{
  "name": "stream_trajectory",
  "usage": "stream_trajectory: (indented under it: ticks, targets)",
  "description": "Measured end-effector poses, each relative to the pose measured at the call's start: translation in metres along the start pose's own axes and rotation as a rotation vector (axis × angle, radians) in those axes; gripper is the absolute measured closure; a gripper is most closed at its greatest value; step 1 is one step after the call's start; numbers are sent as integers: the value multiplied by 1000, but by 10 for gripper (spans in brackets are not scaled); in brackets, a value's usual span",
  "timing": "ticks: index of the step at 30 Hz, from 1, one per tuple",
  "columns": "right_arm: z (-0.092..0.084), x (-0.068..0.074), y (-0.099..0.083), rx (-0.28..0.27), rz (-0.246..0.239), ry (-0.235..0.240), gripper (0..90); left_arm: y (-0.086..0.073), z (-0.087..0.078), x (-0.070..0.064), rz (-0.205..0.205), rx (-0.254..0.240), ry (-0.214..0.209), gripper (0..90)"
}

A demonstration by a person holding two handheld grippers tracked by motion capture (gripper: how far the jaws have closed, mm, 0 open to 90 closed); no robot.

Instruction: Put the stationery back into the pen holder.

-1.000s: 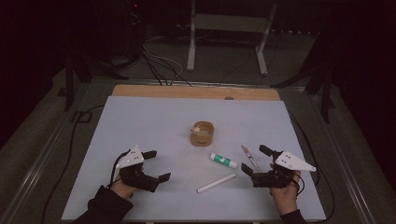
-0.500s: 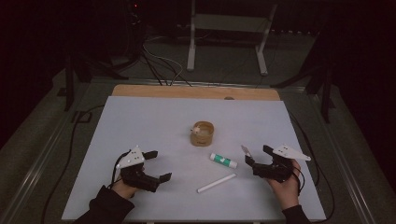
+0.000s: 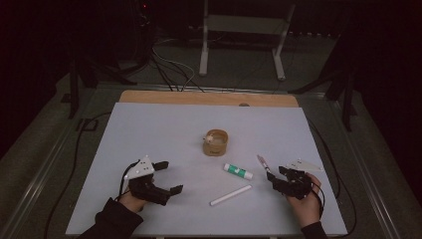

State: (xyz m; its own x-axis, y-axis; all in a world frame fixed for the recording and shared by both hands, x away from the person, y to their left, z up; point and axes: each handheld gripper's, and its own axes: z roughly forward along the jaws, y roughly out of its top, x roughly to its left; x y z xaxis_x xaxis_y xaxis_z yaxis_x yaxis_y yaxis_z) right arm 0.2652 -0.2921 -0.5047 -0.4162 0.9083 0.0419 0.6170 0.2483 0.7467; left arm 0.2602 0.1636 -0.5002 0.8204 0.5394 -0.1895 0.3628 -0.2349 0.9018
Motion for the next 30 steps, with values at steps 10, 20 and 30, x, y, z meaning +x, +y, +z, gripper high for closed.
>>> stream_trajectory:
  ticks: [10, 20, 30]
  targets:
    - [10, -2, -9, 155, -36, -85, 595, 1, -1, -1, 8, -2, 2, 3]
    - [13, 3, -8, 203, -25, -98, 735, 2, -1, -1, 11, 3, 2, 3]
    - [8, -5, -2, 179, 58, -72, 800, 5, -1, -4, 20, 5, 7, 3]
